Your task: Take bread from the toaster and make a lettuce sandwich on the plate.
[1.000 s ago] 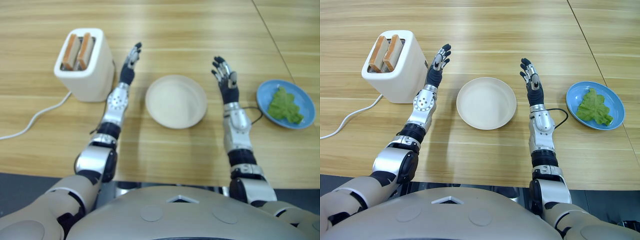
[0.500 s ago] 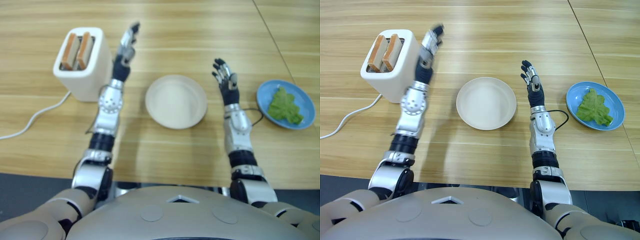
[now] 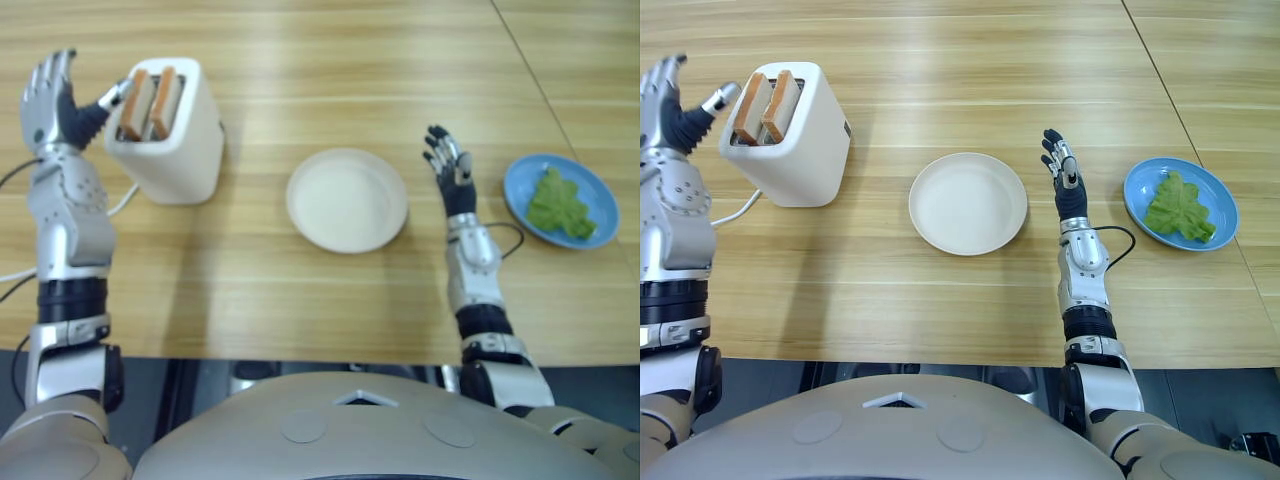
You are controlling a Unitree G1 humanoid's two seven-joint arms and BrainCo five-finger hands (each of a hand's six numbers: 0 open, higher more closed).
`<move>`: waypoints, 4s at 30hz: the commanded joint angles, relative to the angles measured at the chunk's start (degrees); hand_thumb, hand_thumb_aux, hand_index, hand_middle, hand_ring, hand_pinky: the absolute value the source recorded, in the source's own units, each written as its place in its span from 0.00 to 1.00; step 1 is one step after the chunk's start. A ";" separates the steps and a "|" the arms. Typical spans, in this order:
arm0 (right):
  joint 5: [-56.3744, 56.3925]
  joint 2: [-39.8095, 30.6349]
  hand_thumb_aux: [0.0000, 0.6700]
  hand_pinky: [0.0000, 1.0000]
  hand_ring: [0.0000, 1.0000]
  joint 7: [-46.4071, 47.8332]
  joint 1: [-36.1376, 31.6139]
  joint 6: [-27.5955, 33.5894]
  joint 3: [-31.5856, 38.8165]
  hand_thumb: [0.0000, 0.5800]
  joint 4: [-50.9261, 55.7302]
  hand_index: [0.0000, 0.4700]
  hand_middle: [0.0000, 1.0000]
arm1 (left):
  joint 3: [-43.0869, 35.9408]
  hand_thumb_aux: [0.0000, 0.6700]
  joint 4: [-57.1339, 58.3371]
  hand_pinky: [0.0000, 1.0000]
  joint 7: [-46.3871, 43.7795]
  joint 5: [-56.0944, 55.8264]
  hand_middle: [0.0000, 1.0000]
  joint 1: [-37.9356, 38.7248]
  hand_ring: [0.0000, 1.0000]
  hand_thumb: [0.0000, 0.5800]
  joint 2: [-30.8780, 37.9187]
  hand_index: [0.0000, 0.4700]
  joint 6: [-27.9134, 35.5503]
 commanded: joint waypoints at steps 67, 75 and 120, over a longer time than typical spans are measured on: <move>-1.37 -10.04 0.00 0.00 0.00 -2.35 4.90 2.41 -5.07 0.00 -10.38 0.00 0.00 | -24.71 1.00 31.37 1.00 -14.89 -32.44 1.00 -10.06 1.00 1.00 -26.44 0.98 -30.98; -34.61 -30.20 0.00 0.00 0.00 -22.44 7.76 2.96 -7.75 0.00 -13.46 0.00 0.00 | -27.26 0.00 33.42 0.00 -10.93 -25.45 0.00 -10.63 0.00 0.00 -25.10 0.00 -28.96; -55.23 -48.20 1.00 0.00 0.00 -42.77 -4.49 18.75 28.83 1.00 29.15 0.98 0.00 | -24.03 0.00 18.38 0.00 -11.59 -25.64 0.00 -5.03 0.00 0.00 -23.14 0.00 -21.69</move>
